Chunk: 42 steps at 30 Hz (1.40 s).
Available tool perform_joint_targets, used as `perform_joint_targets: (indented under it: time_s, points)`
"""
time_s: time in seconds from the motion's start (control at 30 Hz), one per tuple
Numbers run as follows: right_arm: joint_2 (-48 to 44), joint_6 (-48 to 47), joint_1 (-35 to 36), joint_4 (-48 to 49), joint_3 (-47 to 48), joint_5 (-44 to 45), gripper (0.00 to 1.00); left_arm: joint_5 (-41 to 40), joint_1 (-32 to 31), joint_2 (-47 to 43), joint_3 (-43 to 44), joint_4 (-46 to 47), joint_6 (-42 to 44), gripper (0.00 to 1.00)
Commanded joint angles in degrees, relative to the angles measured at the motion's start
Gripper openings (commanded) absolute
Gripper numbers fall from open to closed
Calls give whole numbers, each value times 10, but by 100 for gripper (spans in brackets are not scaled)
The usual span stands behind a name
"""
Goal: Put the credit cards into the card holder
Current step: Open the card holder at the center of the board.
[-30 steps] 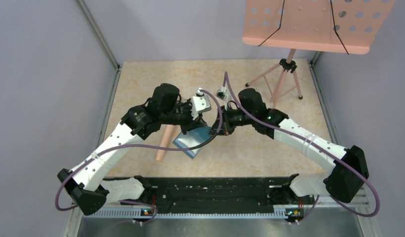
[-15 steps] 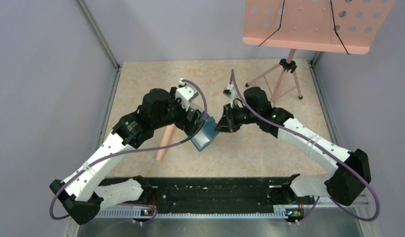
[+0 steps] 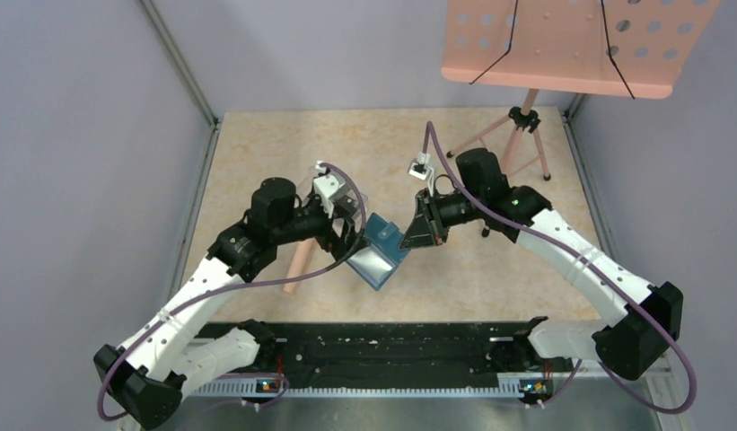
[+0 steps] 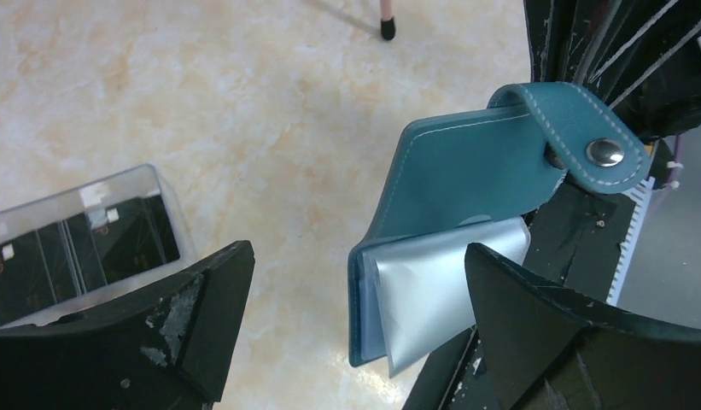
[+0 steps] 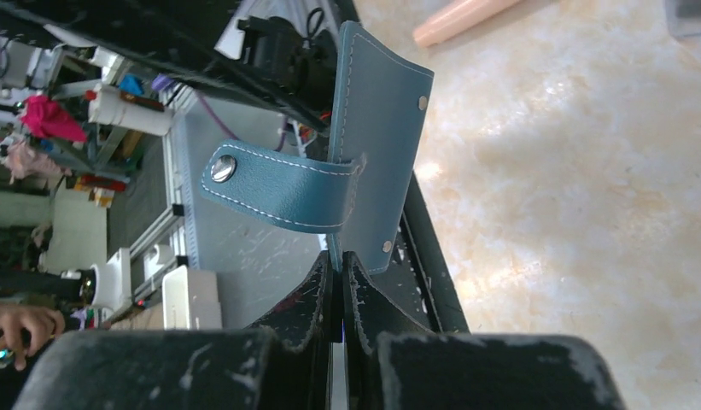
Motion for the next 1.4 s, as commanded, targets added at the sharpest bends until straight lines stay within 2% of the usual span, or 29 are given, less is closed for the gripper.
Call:
perform_joint_targets:
  time_s: [0.0,0.2,0.3,0.4,0.5,0.63,0.7,0.77,0.8,0.9,1.0,1.1,1.23,1.33,1.37]
  points:
    - [-1,-25,0,-17,46,-84,0,154,30,-28,-45,165,18,99]
    - [-1,-22,0,-19,43,-96,0,277,32,-4,-63,262,-31,99]
    - [0,-18,-1,-18,44,-86,0,325,32,20,-61,296,-67,92]
    - [-2,-5,0,-11,48,-55,0,355,32,36,-52,274,-55,86]
    - [-4,23,0,23,42,-61,0,361,32,39,-49,238,-41,68]
    - [-8,57,0,67,29,-71,0,346,32,35,-51,230,-42,35]
    - [-11,63,-1,73,27,-61,5,326,32,30,-48,228,-51,2]
    - [-19,73,-5,84,19,-42,13,297,32,24,-48,229,-66,0]
    - [-26,92,-11,100,9,-37,22,284,33,20,-50,234,-74,0]
    - [-56,159,-34,185,-39,-44,47,267,33,10,-59,262,-103,0]
    - [-79,235,-51,298,-90,-61,62,255,33,2,-70,303,-142,0]
    - [-82,274,-51,366,-118,-72,64,254,33,-4,-83,343,-184,0]
    - [-80,283,-51,402,-128,-75,64,252,33,-9,-106,404,-234,0]
    - [-70,295,-51,423,-124,-81,61,245,33,-11,-116,433,-263,0]
    - [-67,300,-51,431,-125,-85,56,244,33,-11,-118,441,-271,0]
